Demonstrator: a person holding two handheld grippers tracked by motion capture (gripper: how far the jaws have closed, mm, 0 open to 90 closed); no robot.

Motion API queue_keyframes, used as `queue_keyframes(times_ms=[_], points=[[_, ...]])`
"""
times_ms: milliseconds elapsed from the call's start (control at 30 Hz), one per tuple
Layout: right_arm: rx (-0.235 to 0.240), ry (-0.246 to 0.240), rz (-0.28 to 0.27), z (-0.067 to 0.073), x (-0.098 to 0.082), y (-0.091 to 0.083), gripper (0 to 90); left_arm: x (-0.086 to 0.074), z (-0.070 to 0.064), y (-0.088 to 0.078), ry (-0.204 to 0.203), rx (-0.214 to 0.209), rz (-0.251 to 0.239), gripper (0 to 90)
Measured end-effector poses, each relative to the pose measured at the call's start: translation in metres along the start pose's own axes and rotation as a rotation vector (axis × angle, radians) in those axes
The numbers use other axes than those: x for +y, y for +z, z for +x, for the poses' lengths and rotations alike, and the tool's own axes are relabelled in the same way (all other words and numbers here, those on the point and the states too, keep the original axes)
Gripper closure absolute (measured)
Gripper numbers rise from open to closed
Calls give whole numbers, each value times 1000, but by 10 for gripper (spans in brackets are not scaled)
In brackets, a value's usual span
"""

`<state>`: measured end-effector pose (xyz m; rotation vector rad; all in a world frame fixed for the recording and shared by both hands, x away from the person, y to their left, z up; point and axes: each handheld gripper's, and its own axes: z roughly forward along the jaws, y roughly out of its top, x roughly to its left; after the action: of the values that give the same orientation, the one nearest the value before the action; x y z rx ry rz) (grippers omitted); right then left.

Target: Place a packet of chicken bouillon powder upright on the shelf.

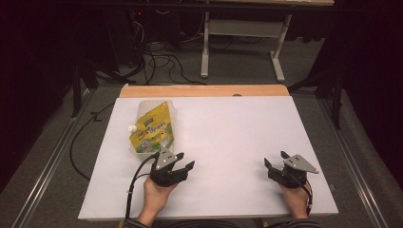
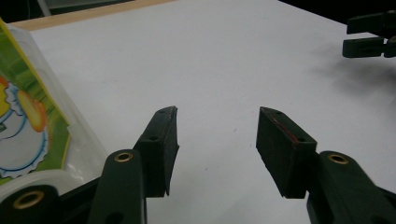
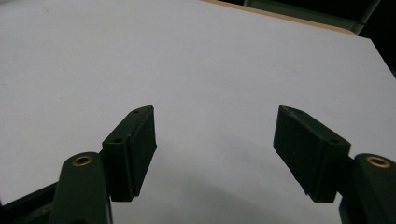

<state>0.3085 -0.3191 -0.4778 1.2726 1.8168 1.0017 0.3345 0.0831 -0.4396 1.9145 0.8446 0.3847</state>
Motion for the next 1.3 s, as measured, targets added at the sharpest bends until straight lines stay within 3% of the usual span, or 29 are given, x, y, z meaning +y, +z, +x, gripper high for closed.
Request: queue_keyframes(times_ms=[433,833,1300], points=[[-1,-3,4,0,0,0,304,-4,-2,22,-19,-17,1,484],[0,-1,3,0,0,0,304,-11,-7,41,9,-29,14,454],[1,-1,3,0,0,0,304,-17,-6,57,17,-5,25,406]])
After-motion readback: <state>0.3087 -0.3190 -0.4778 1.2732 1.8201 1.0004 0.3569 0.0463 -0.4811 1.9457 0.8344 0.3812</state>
